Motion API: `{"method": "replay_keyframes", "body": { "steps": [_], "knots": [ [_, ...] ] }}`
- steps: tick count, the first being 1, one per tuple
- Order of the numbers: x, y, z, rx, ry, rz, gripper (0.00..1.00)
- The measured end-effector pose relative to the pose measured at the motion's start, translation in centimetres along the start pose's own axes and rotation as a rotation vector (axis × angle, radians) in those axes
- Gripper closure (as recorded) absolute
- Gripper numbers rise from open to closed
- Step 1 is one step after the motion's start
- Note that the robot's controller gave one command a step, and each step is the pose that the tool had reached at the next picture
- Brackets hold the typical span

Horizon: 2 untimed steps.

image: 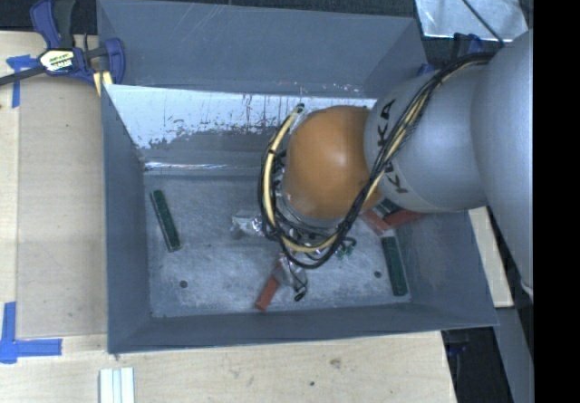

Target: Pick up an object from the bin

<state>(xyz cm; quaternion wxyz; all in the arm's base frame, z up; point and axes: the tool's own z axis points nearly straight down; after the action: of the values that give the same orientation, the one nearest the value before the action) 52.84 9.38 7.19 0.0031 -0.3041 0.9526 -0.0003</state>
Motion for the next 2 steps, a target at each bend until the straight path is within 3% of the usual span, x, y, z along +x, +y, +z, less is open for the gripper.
{"method": "replay_keyframes", "body": {
  "steps": [1,2],
  "knots": [
    [2.78,2.55,0.19,-0.005,0.007,-0.376,0.00],
    [2.78,2.54,0.17,-0.005,0.006,-0.373,1.00]
  ]
}}
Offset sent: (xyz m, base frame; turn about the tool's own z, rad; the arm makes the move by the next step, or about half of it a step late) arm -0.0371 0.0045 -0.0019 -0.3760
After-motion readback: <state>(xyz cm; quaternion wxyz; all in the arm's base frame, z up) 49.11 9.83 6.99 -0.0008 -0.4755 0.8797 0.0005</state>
